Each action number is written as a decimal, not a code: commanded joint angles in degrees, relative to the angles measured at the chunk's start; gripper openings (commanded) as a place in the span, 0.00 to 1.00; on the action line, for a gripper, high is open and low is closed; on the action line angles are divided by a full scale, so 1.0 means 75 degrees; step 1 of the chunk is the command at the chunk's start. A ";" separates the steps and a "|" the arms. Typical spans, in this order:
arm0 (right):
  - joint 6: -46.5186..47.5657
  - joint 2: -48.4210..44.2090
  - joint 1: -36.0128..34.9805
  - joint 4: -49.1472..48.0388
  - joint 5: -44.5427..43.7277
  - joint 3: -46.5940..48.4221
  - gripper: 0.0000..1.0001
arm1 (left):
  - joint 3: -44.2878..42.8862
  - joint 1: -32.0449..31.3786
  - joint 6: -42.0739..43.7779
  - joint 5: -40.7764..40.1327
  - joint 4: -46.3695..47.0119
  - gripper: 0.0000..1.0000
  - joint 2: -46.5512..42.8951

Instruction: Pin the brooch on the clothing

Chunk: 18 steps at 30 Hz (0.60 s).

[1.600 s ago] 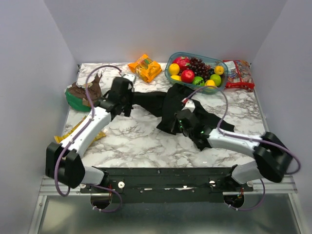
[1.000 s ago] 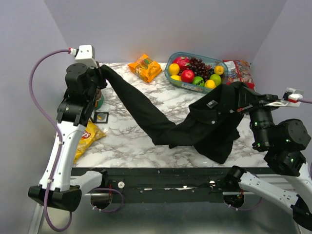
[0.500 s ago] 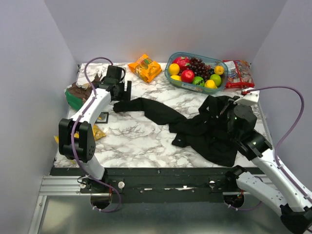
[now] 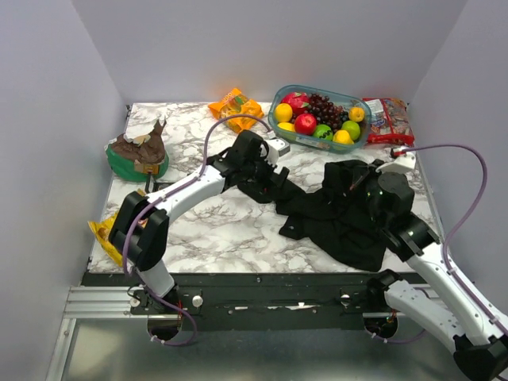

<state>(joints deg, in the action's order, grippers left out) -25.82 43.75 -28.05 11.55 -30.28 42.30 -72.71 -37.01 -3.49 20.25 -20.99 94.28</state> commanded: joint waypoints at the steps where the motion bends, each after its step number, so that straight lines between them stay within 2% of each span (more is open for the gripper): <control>1: -0.0026 -0.0628 0.0061 -0.0146 0.0171 0.0241 0.01 | -0.0044 -0.0057 -0.0132 0.2429 0.1169 0.98 0.0647; 8: -0.0037 -0.1004 0.0084 0.0346 0.0123 0.0477 0.01 | -0.0138 -0.0338 -0.0226 0.3053 0.1768 0.97 0.1420; 18: -0.0225 -0.1063 0.0084 0.0370 0.0381 0.0289 0.01 | -0.0091 -0.0526 -0.0180 0.2773 0.2400 0.95 0.2042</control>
<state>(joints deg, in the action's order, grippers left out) -26.98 36.32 -27.68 13.45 -28.84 44.34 -72.73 -40.64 -4.97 40.51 -7.57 109.12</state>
